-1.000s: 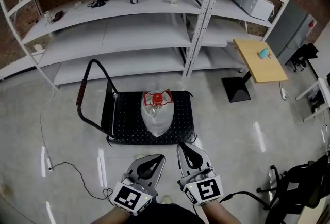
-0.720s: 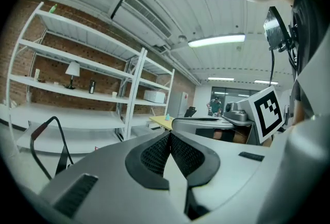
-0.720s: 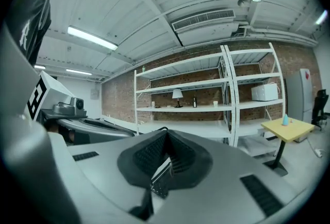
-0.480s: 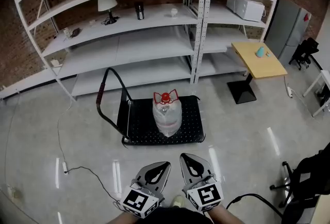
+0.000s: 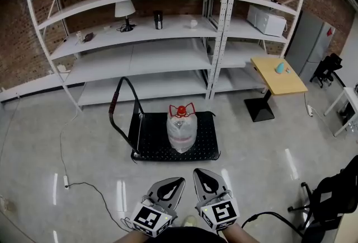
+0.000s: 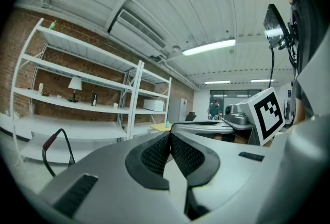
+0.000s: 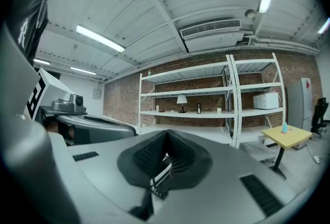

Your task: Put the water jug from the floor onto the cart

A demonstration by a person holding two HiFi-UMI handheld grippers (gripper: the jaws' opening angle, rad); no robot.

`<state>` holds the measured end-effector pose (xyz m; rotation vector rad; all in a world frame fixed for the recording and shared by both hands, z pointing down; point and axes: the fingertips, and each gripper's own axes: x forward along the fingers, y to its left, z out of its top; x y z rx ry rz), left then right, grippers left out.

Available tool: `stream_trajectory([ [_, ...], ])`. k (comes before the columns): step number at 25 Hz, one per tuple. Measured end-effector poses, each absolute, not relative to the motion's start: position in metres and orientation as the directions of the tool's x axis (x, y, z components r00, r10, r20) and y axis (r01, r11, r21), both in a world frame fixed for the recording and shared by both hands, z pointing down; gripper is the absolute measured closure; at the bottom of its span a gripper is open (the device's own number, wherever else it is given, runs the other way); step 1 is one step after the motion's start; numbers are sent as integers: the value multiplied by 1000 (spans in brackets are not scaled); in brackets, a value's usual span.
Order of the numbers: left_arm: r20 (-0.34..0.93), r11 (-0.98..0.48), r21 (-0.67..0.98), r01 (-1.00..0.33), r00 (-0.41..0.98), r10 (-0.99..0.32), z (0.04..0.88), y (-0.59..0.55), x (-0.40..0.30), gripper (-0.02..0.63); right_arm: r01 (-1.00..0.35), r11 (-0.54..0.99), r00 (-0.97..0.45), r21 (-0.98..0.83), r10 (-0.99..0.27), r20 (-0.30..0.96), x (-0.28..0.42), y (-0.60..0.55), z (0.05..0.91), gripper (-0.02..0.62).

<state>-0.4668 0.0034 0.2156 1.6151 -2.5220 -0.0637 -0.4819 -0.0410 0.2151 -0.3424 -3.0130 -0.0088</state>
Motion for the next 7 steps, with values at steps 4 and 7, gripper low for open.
stream_trajectory([
  [4, 95, 418, 111, -902, -409, -908, 212, 6, -462, 601, 220, 975, -970, 4, 219, 102, -476, -37, 210, 592],
  [7, 85, 416, 107, -903, -408, -909, 208, 8, -461, 601, 218, 976, -971, 8, 216, 99, -474, -36, 208, 592],
])
